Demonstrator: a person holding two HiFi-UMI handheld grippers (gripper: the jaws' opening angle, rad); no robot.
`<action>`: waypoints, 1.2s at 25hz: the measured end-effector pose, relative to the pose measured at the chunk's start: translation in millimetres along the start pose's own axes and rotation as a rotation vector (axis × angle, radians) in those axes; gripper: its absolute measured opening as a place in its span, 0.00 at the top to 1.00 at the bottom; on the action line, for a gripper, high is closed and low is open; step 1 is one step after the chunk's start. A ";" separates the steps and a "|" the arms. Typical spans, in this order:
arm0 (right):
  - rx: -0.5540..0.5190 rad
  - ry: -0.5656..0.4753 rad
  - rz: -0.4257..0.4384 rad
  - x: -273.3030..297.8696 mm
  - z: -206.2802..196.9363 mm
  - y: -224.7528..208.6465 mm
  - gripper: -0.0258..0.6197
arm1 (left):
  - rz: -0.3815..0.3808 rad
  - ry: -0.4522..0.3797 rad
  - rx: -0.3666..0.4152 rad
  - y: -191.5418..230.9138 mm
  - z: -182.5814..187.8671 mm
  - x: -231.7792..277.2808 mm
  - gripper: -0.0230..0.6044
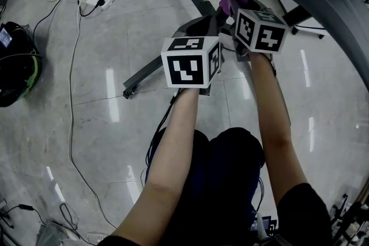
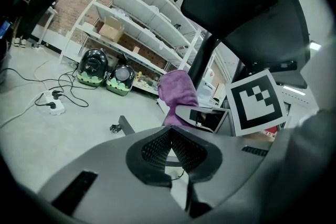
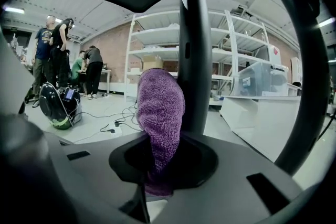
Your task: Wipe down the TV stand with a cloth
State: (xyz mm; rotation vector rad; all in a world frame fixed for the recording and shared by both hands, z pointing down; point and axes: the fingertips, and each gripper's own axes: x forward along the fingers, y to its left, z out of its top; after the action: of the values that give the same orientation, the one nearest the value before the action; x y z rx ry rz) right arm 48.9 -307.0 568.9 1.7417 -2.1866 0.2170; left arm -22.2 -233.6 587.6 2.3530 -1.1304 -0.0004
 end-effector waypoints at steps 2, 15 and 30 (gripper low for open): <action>0.005 0.012 0.001 2.8 -7.3 0.1 0.82 | 0.004 0.005 0.007 2.7 -0.5 -0.4 0.95; 0.035 0.091 0.024 22.6 -56.7 -1.4 0.82 | 0.036 0.029 0.019 15.1 -3.1 2.5 0.95; 0.046 0.210 0.025 40.5 -123.2 2.1 0.82 | 0.016 0.062 0.071 8.8 -7.9 6.1 0.95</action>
State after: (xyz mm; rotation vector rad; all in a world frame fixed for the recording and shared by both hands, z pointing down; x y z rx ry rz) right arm 59.4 -303.8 698.1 1.6353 -2.0675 0.4387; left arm -22.8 -238.9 599.7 2.3892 -1.1362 0.1197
